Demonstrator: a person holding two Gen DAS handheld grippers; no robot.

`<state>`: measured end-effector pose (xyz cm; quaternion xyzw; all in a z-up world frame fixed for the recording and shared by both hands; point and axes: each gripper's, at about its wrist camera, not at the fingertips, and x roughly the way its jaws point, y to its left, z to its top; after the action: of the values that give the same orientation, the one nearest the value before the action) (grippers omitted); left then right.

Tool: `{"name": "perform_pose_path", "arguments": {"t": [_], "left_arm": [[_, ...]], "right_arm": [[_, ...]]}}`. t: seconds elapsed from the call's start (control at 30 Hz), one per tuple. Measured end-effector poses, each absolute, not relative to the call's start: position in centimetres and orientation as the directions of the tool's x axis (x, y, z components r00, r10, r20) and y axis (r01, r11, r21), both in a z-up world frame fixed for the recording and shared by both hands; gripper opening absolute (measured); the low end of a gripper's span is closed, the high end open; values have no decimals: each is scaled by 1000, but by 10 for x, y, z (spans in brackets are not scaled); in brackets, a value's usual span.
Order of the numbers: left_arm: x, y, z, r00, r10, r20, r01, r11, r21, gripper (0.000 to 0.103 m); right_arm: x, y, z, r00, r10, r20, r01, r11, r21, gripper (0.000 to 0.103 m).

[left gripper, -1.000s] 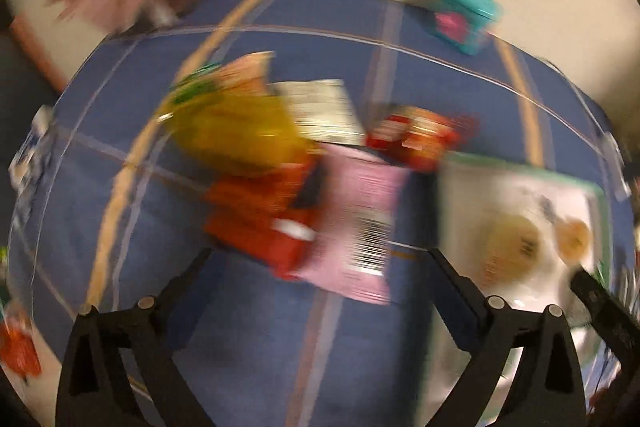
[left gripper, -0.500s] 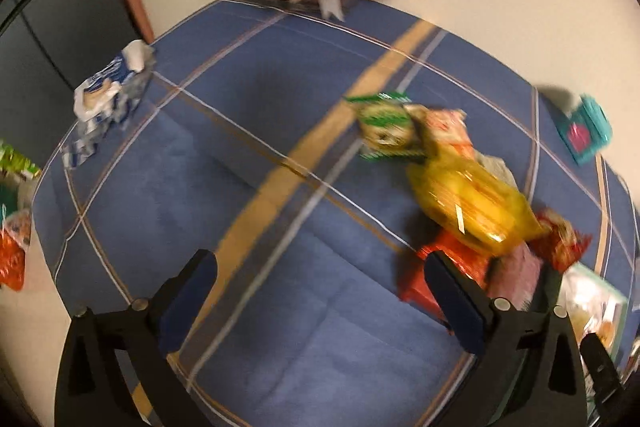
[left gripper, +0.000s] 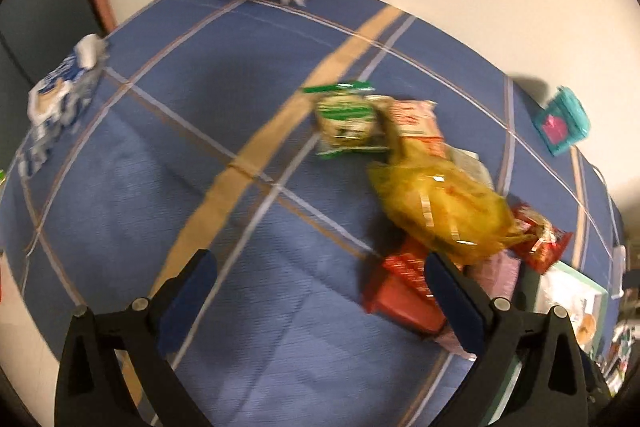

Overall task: Organize snacks
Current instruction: 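Withdraw both tools and move them toward the red pack and pink pack, then grasp the red-orange pack with the left tool while the right tool grasps the pink pack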

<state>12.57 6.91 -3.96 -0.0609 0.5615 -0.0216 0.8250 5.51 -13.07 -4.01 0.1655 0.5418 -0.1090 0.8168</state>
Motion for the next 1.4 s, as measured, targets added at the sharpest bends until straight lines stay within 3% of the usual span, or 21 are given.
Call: {"name": "perform_pose_path", "arguments": {"t": [0.17,0.63,0.8,0.9,1.07,1.17,1.3,1.4], "left_arm": [[132,51,-45,343,-134,-930,30,991,-131,103],[135,12,-75,227,-184,-956,146,977,-153,103],[135,15,-78,225,-172,-959,124,981,-147,103],[135,17,-78,224,-179,-958,119,981,-155,103],[133,13,-81,214,-170,-962,139,980,-143,103],[131,8,-86,203,-165,-965,151,979,-135,102],[128,-1,-95,179,-179,-968,170,974,-148,87],[127,-5,-95,185,-175,-967,183,973,-141,80]], "right_arm": [[63,-123,-48,384,-2,-923,334,932,137,103],[70,-106,-59,370,-104,-923,279,960,3,86],[68,-105,-58,372,-109,-922,279,960,-1,83],[68,-101,-55,379,-80,-922,261,965,23,75],[68,-95,-60,369,-66,-927,246,969,29,75],[68,-99,-69,347,-40,-937,253,966,53,68],[69,-101,-81,317,-36,-948,256,966,49,55],[68,-104,-82,321,-29,-947,262,963,59,53]]}}
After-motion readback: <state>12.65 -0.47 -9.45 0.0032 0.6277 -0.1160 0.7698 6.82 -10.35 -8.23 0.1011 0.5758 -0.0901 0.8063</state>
